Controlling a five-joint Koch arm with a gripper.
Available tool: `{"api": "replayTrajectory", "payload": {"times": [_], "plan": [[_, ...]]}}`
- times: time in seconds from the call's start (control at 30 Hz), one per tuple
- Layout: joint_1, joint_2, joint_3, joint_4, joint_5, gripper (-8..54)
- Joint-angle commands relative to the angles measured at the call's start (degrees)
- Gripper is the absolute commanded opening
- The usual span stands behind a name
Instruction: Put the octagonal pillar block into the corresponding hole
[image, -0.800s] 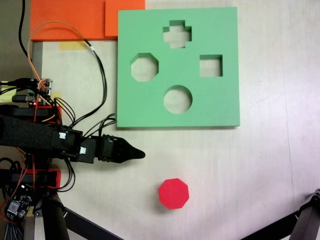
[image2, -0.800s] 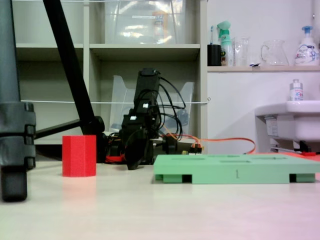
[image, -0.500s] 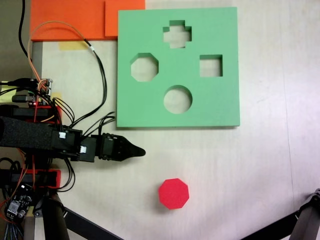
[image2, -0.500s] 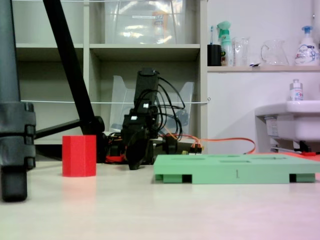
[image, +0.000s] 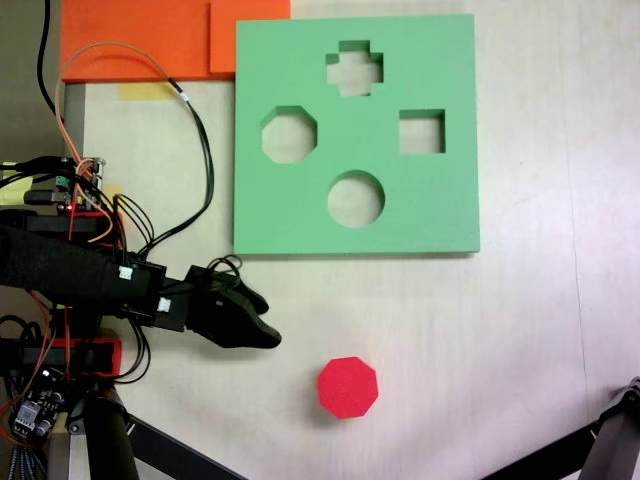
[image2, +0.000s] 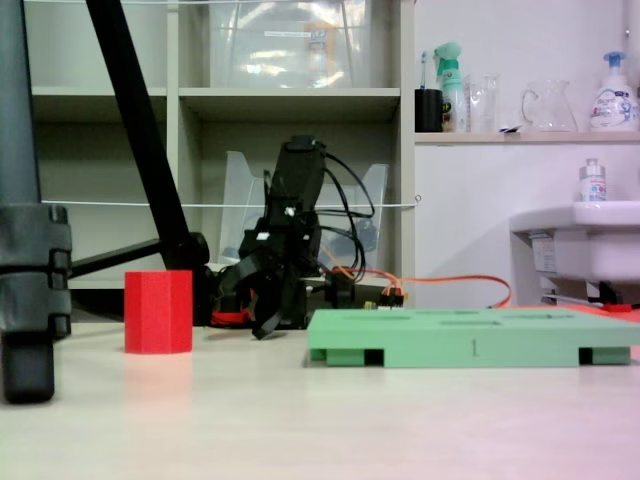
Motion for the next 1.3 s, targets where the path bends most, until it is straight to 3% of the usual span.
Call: {"api": "replayTrajectory", "payload": {"times": [0.0,0.13,0.33,0.57,0.67,0.83,1.27], "plan": [[3.52,3.69,3.69,-2.55,10.99,34.5],[5.80,3.69,-5.80,12.30,24.70,33.6],[8.70,1.23,-38.94,52.82,37.35,30.8],[7.73,-14.50,-65.48,72.07,37.88,31.4],[7.65,-22.24,-77.08,77.08,34.98,41.7],[6.24,-27.33,-83.06,78.13,34.54,52.2],[6.68,-44.82,-93.43,78.40,31.29,52.2]]}}
